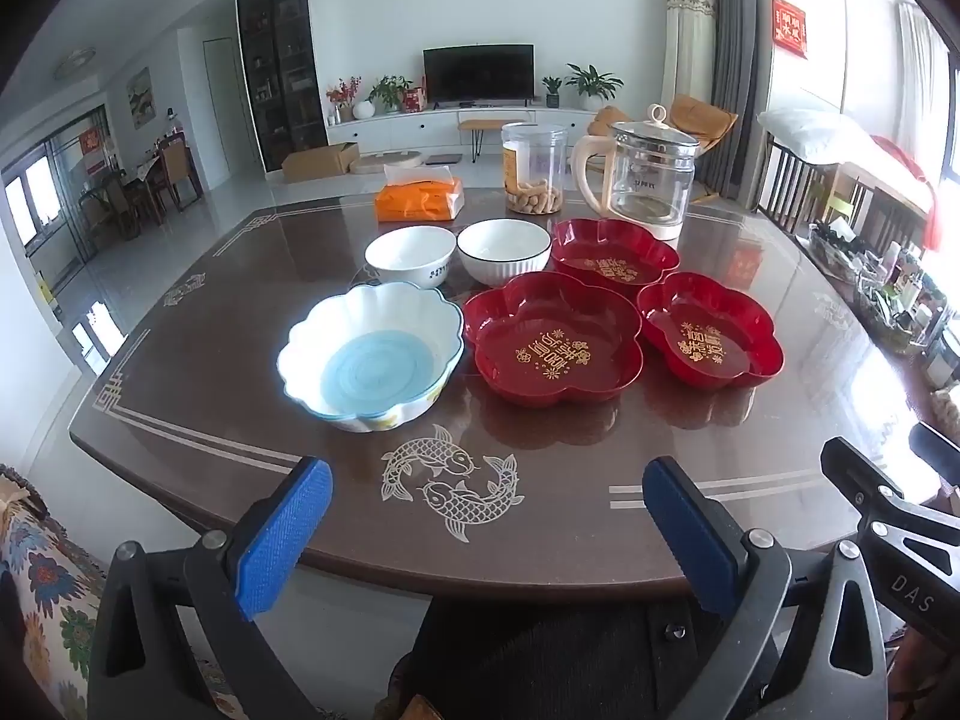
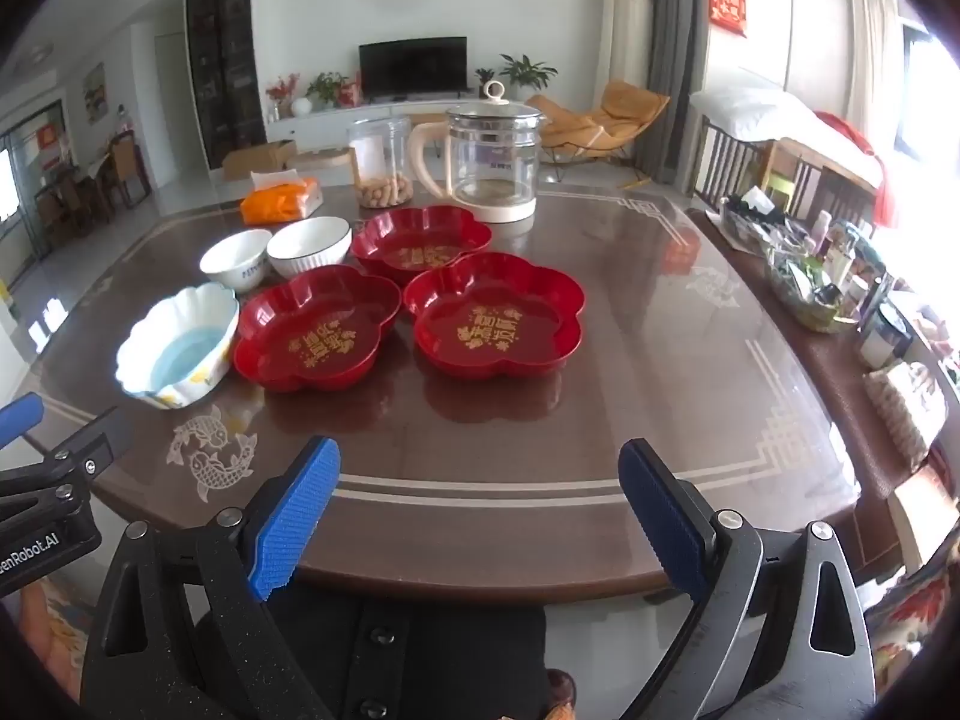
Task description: Organize plates and bowls
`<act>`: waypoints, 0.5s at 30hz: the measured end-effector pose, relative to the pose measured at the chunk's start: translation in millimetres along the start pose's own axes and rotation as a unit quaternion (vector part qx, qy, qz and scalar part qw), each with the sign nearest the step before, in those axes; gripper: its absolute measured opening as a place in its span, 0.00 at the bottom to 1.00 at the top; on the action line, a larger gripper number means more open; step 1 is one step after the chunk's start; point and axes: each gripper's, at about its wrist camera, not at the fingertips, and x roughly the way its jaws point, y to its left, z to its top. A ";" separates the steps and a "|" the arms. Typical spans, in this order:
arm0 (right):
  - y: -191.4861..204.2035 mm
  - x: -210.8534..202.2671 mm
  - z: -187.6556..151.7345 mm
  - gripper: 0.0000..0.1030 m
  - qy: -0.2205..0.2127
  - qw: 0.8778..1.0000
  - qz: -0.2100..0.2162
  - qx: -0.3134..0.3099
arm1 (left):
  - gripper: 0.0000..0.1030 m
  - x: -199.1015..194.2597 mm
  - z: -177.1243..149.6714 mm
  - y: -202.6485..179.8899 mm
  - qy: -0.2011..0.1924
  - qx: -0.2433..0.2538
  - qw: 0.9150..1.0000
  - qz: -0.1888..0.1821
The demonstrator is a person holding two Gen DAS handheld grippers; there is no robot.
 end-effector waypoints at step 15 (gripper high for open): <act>9.1 1.2 -9.1 0.93 0.009 1.000 0.001 -0.007 | 1.00 4.6 -6.7 6.5 0.015 -0.017 1.000 0.004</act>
